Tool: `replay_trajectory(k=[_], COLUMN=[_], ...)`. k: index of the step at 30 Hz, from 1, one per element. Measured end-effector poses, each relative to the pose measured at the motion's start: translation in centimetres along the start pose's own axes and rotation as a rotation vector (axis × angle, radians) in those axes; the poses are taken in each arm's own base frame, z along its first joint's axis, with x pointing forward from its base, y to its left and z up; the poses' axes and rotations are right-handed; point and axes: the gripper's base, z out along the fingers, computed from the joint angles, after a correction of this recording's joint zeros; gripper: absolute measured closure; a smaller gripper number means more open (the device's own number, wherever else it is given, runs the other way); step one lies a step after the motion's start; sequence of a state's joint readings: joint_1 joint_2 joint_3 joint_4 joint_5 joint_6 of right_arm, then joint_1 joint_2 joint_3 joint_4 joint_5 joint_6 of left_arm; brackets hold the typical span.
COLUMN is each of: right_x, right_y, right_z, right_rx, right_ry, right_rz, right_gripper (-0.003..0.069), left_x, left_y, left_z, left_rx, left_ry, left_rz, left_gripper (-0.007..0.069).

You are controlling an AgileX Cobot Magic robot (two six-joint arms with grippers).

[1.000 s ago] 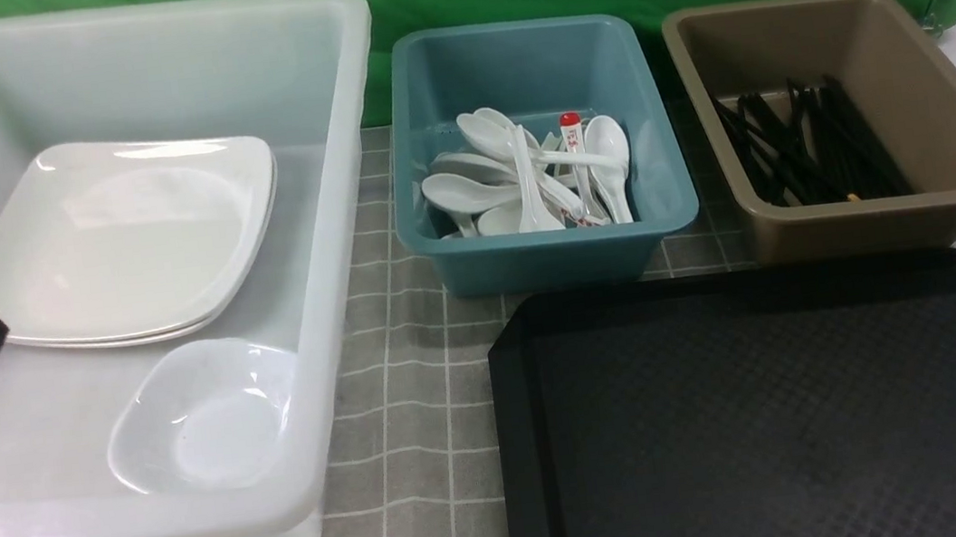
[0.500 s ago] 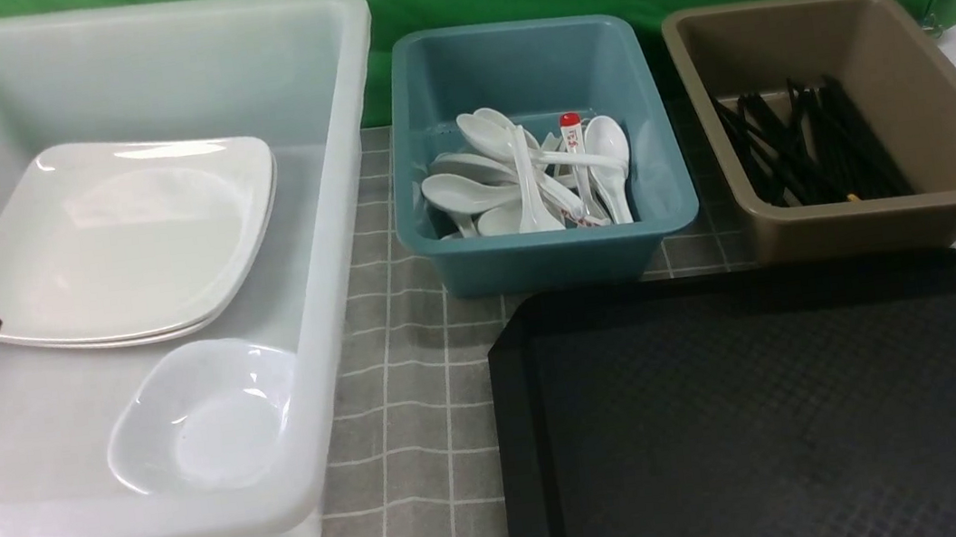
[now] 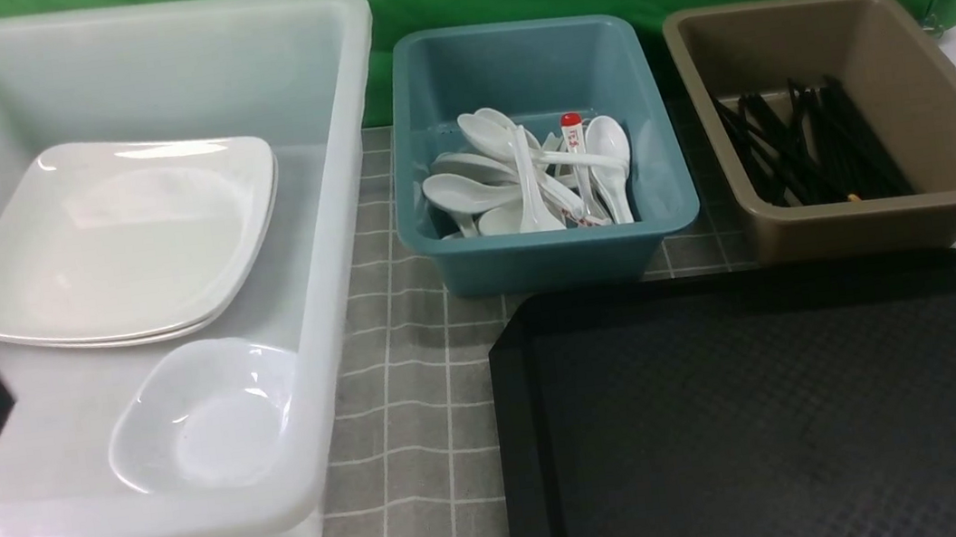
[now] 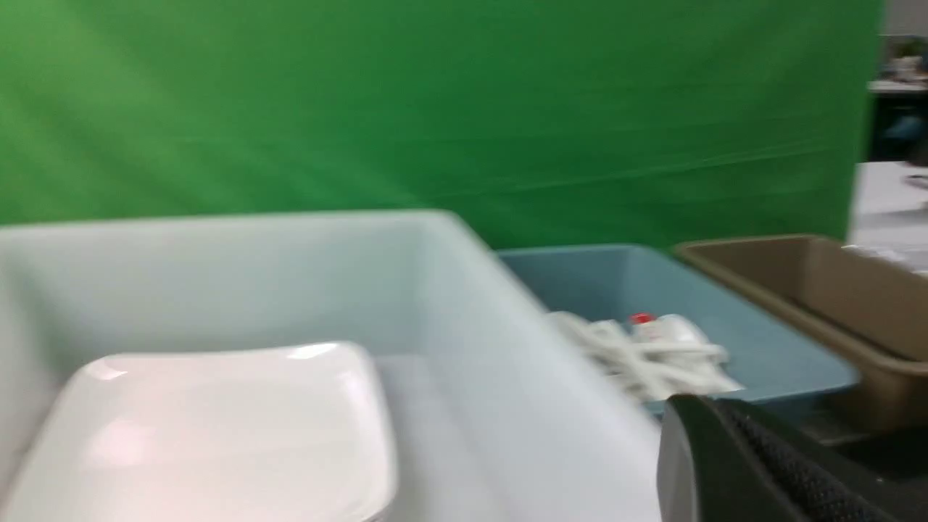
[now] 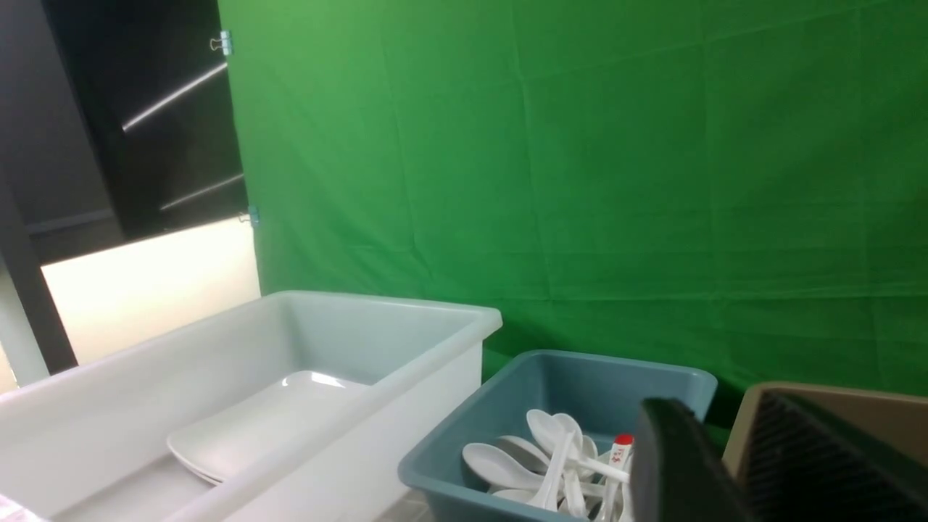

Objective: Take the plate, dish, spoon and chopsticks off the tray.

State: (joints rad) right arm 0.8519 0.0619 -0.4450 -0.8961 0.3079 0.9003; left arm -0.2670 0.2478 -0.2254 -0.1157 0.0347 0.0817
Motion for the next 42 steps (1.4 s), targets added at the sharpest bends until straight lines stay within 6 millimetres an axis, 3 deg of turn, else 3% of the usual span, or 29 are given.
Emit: replay_trajectory(k=[3, 9, 12, 42], right_x=[0.0, 0.0, 0.0, 0.0], right_y=[0.0, 0.0, 0.0, 0.0], right_z=[0.0, 0.0, 0.0, 0.0], right_rx=[0.001, 0.001, 0.001, 0.001], right_ry=[0.001, 0.001, 0.001, 0.001], right_rz=[0.001, 0.001, 0.001, 0.001], right_gripper=[0.0449, 0.0434, 0.0427, 0.0421], left_x=[1.3, 6.6, 7.6, 7.9], left_y=[0.6, 1.6, 1.6, 1.6], left_z=[-0.9, -2.2, -2.3, -2.4], left_rx=[-0.083, -0.243, -0.257, -0.259], left_ry=[-0.004, 0.062, 0.144, 0.163], left_rz=[0.003, -0.005, -0.002, 0.012], left_gripper=[0.0623, 0.0622, 0.0622, 0.0622])
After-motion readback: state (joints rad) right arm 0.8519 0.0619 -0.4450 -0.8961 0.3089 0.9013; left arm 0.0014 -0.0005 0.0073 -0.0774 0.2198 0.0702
